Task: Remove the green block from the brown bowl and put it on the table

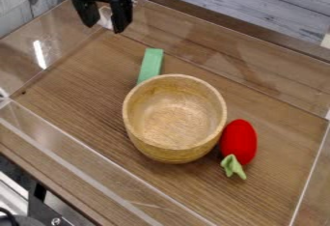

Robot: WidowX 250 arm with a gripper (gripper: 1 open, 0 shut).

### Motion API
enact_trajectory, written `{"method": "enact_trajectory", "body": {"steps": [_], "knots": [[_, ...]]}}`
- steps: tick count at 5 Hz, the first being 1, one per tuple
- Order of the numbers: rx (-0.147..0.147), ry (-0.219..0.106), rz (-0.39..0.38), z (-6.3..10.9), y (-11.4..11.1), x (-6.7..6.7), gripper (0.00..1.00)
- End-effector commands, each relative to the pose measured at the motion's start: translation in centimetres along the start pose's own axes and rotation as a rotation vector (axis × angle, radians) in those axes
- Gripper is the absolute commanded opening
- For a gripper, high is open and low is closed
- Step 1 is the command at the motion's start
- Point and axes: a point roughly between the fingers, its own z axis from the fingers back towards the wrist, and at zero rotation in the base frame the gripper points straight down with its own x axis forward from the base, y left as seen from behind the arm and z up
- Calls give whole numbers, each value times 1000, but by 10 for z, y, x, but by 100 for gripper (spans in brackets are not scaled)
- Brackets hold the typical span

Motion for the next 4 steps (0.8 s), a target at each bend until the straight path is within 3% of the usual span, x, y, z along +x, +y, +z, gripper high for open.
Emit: {"method": "enact_trajectory", "body": {"steps": [1, 2, 3, 4], "knots": [[40, -64, -42, 24, 9, 2, 100], [48, -69, -98, 32, 24, 2, 0], [49, -79, -169, 37, 38, 6, 100], [48, -73, -201, 40, 35, 3, 100]]}}
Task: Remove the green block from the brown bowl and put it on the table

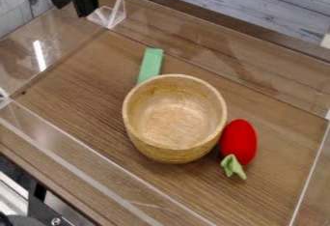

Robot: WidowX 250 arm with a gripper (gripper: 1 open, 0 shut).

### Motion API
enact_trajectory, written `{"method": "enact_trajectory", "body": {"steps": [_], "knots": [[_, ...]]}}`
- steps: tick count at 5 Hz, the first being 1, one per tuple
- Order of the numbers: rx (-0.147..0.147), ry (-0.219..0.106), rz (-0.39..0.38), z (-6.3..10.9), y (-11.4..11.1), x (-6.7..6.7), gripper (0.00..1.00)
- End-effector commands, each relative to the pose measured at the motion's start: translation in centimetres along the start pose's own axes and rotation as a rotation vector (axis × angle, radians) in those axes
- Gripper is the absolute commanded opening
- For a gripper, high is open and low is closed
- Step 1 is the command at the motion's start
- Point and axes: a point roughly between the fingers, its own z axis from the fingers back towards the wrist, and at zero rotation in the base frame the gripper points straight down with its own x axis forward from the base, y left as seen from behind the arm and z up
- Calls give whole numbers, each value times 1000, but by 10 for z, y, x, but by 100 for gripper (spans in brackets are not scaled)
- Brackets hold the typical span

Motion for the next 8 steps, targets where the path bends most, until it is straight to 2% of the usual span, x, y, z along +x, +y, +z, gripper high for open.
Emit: {"method": "enact_trajectory", "body": {"steps": [1, 2, 3, 4, 6, 8], "knots": [[41, -42, -24, 20, -2, -1, 100], [35, -36, -74, 1, -6, -2, 100], [33, -40, -127, -19, -12, 3, 100], [50, -51, -139, -27, -5, 8, 100], [78, -69, -121, -37, 8, 21, 100], [80, -84, -147, -26, 13, 30, 100]]}}
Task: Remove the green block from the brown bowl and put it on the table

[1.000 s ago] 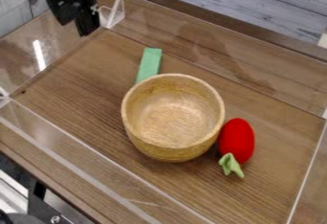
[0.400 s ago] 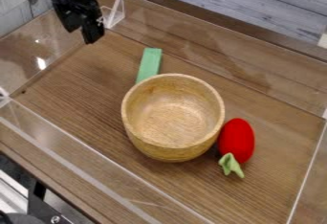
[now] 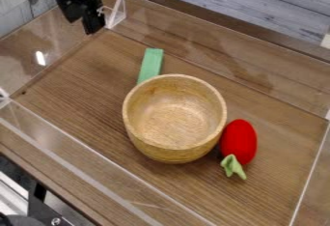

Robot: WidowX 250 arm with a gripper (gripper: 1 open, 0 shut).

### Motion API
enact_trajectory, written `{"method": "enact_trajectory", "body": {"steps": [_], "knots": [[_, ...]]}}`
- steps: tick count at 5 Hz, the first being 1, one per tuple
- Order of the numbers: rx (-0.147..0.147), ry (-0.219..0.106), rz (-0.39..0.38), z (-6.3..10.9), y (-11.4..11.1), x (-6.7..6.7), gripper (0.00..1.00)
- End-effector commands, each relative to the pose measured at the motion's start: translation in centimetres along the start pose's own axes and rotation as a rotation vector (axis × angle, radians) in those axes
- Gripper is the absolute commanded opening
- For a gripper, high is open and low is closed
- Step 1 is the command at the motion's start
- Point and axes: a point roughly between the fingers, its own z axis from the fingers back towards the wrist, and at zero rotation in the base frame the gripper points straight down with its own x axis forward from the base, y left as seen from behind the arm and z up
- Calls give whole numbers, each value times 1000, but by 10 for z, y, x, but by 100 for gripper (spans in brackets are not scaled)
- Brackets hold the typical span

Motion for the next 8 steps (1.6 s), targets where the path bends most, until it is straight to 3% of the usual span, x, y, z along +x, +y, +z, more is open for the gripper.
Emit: {"method": "enact_trajectory", "body": {"steps": [1, 4, 5, 6, 7, 8], "knots": [[42, -42, 34, 16, 11, 5, 100], [52, -41, 119, 11, 17, 4, 100], [33, -81, 138, 32, 16, 16, 100], [11, -108, 217, 48, 18, 29, 100], [15, -112, 254, 49, 20, 32, 0], [7, -117, 274, 44, 30, 47, 0]]}}
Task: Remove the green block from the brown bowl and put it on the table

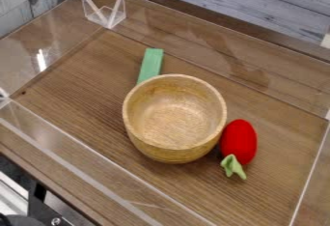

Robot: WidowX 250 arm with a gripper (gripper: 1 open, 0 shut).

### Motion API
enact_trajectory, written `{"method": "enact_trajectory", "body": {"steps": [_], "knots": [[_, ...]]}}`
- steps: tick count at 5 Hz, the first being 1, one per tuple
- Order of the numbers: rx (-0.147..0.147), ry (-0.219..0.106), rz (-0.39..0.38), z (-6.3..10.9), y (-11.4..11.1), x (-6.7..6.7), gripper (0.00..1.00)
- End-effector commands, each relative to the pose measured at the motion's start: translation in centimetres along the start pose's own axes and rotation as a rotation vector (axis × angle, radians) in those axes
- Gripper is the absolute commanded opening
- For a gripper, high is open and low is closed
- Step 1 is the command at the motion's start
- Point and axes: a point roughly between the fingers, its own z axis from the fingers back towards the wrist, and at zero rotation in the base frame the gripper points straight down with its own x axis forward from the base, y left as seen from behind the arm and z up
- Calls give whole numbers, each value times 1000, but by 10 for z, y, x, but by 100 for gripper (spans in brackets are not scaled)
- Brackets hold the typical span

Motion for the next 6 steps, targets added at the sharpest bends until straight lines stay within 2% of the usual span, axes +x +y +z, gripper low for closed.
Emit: {"method": "enact_trajectory", "body": {"steps": [1, 2, 4, 6], "knots": [[39, -53, 6, 8, 5, 27, 0], [54, -48, 69, 4, 5, 33, 0], [72, -40, 180, 5, -1, 36, 0], [114, -33, 378, 11, 7, 35, 0]]}}
